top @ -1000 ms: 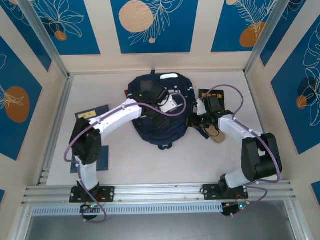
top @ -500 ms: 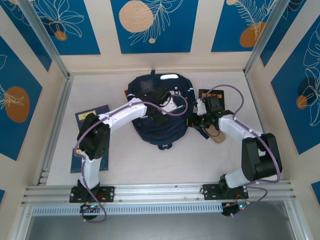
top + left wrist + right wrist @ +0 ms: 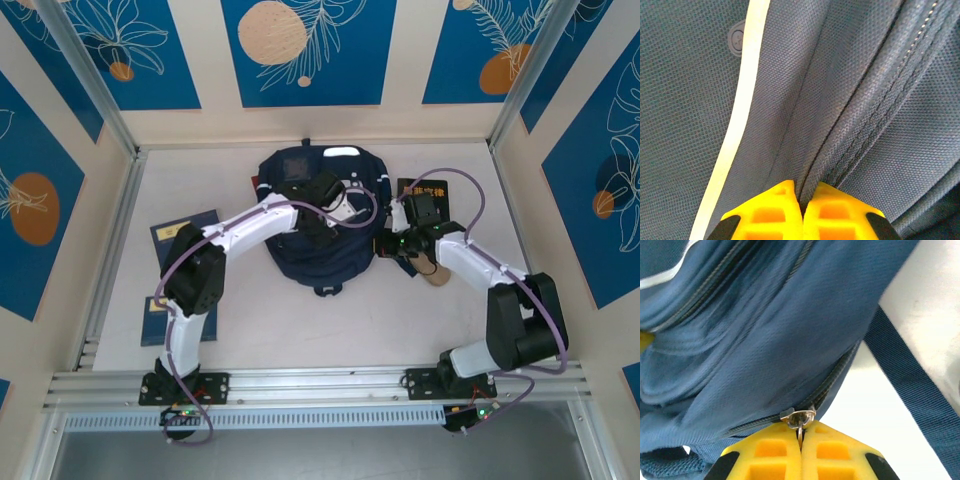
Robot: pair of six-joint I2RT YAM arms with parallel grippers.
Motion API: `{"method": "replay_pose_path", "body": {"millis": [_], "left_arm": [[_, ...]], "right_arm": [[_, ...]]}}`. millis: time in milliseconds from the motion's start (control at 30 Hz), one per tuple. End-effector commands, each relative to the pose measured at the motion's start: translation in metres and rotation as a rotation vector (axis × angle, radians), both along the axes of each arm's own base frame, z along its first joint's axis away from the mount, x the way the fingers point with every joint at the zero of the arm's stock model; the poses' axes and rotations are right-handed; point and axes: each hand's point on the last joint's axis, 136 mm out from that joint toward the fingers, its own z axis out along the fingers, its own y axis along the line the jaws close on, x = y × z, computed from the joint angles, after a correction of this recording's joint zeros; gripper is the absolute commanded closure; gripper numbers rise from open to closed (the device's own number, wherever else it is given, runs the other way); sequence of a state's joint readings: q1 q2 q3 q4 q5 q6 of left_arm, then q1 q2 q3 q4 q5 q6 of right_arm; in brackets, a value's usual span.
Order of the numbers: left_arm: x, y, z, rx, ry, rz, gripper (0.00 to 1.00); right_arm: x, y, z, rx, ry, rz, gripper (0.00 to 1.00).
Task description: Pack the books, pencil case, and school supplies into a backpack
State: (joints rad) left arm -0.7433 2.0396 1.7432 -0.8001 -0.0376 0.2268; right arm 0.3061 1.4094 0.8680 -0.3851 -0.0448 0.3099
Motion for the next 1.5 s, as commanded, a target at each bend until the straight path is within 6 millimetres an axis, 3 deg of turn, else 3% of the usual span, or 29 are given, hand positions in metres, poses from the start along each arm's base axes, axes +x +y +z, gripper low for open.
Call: {"method": "replay_pose_path", "body": {"millis": [0, 167, 400, 667, 767, 900, 1067, 1167, 1300, 1467], "left_arm": [[0.037, 0.003, 0.035, -0.067, -0.117, 0.185, 1.00], [0.049, 0.022, 0.059, -0.114, -0.137, 0.388, 1.00], [0.043, 0.004, 0.070, -0.239, -0.054, 0.429, 1.00], [0.044, -0.005, 0.069, -0.295, -0.001, 0.488, 1.00], [0.044, -0.004, 0.071, -0.310, 0.006, 0.501, 1.00], [0.044, 0.001, 0.072, -0.330, 0.015, 0.499, 1.00], [0.040, -0.001, 0.077, -0.368, 0.017, 0.426, 1.00], [0.036, -0.007, 0.079, -0.391, 0.026, 0.377, 1.00], [0.032, -0.011, 0.082, -0.415, 0.030, 0.338, 1.00], [0.027, -0.013, 0.087, -0.435, 0.033, 0.309, 1.00]], "right_arm": [[-0.021, 0.004, 0.012, -0.095, -0.026, 0.058, 1.00], [-0.047, 0.012, 0.018, -0.073, -0.024, 0.110, 1.00], [-0.078, 0.058, 0.045, 0.182, -0.026, 0.224, 1.00], [-0.086, 0.107, 0.046, 0.294, 0.014, 0.269, 1.00], [-0.083, 0.116, 0.043, 0.313, 0.030, 0.241, 1.00], [-0.071, 0.101, 0.050, 0.355, 0.017, 0.136, 0.94], [-0.062, 0.070, 0.068, 0.386, 0.033, -0.003, 0.56], [-0.053, 0.044, 0.070, 0.383, 0.076, -0.152, 0.41], [-0.034, 0.012, 0.078, 0.430, 0.146, -0.374, 0.35], [-0.010, 0.009, 0.084, 0.475, 0.233, -0.484, 0.34]]}}
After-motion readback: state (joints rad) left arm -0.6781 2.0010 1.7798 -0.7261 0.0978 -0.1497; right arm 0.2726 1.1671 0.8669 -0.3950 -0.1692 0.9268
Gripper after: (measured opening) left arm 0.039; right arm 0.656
